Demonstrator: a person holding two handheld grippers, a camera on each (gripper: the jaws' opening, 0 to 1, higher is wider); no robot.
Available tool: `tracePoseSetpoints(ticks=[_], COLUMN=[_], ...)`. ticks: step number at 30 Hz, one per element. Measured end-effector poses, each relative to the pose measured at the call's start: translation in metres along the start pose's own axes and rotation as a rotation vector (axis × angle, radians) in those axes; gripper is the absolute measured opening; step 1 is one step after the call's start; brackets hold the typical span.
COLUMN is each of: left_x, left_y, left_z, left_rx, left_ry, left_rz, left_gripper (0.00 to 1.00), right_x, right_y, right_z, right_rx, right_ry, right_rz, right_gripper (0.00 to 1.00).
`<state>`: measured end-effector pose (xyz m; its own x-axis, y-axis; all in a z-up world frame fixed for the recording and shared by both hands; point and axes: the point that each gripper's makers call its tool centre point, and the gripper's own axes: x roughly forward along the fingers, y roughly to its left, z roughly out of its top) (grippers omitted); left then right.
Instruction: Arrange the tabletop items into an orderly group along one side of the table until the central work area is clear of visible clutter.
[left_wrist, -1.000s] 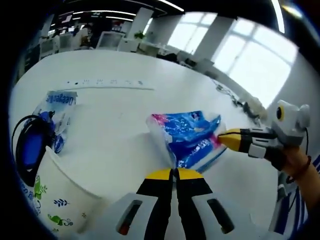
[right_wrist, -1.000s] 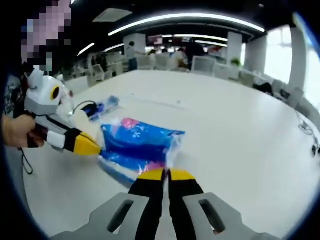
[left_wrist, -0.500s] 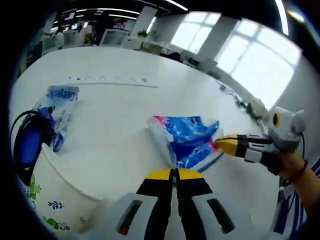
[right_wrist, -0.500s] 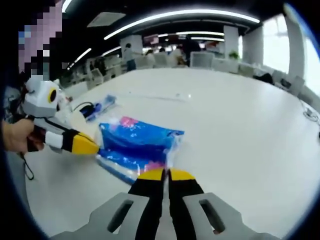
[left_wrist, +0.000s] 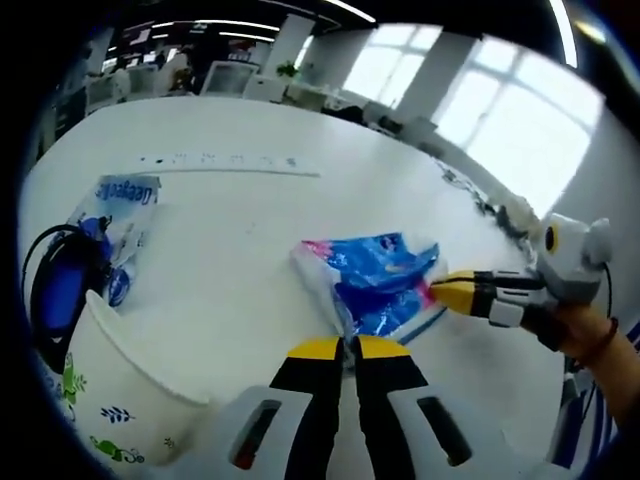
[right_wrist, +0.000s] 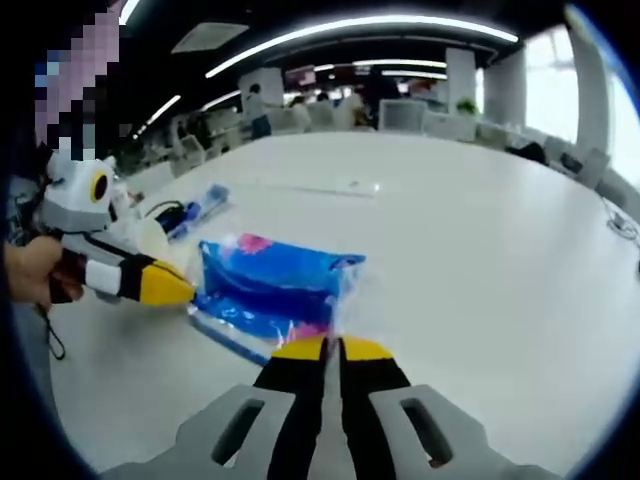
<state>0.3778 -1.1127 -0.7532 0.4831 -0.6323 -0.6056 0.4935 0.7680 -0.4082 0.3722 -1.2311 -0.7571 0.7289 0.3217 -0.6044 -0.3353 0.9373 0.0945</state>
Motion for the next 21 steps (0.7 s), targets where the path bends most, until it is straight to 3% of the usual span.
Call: tracePoseSetpoints(ticks=[1, 5, 21], left_x=[-0.001, -0.003, -0.032], left_y=[-0.001, 0.003, -0.016], left_z=[0.000, 0.002, 0.020], left_rx=[-0.015, 0.062, 0.124], left_ry=[0.008, -0.001, -0.087], left_rz=[-0.001, 0.027, -0.029], left_gripper=[0.07, 0.12, 0.22], right_x=[0.000, -0.001, -0.016], right_y=[0.000, 0.002, 0.005], right_z=[0.000, 0.002, 0.026], right_rx=[-0.001, -0.009, -0.023], right_ry=[0.000, 0.008, -0.029], right_rz=[0.000, -0.004, -0.044], right_gripper=[0.03, 0.06, 0.34])
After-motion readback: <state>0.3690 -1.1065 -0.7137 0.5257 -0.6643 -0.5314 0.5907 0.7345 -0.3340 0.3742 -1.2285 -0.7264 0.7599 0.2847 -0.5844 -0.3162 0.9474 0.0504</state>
